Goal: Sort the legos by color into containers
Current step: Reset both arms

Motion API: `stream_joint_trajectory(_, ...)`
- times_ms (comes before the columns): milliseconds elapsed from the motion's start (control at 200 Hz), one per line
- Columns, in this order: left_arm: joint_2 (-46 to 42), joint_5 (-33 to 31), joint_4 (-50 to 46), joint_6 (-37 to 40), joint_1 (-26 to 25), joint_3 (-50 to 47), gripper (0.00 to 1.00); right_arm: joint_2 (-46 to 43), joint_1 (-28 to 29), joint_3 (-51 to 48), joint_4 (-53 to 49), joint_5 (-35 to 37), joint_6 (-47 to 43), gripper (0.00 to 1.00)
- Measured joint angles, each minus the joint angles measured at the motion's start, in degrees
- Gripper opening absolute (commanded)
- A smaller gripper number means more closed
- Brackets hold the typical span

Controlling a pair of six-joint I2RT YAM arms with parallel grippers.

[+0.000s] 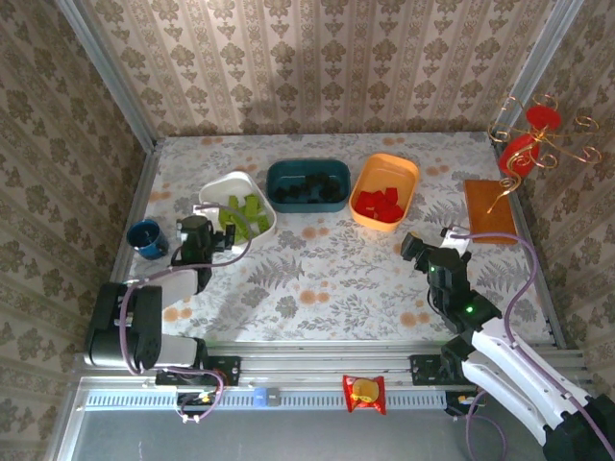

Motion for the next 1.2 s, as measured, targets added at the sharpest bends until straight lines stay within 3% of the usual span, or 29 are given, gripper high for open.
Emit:
stream_joint_trajectory(310, 8.52, 8.2, 19.91, -0.61, 5.84, -3.52, 1.0, 0.02, -0.33, -1.29, 2.23, 0.0, -1.6, 1.0)
stream_joint_trajectory(620, 9.94, 13.92, 20.65, -3.21, 9.53, -3.04, 1.0, -1.31, -3.17, -5.55, 9.6, -1.2, -8.52, 1.0)
stream_joint_trajectory(785, 9.94, 14.49, 20.57, -3.23, 9.51, -3.02, 1.0, -1.68, -8.87, -5.09, 13.7, -1.77, -14.27, 1.0)
stream_joint_trajectory(1000, 9.94, 14.73, 20.44, -3.23, 9.51, -2.99, 1.0, 13.75, -17.25, -5.14, 25.11, -2.51, -18.84, 1.0)
stream_joint_trajectory(1200, 9.94, 15.37, 20.41, -3.23, 9.51, -2.97, 1.0, 33.07, -19.08, -1.84, 34.42, -8.92, -22.32, 1.0)
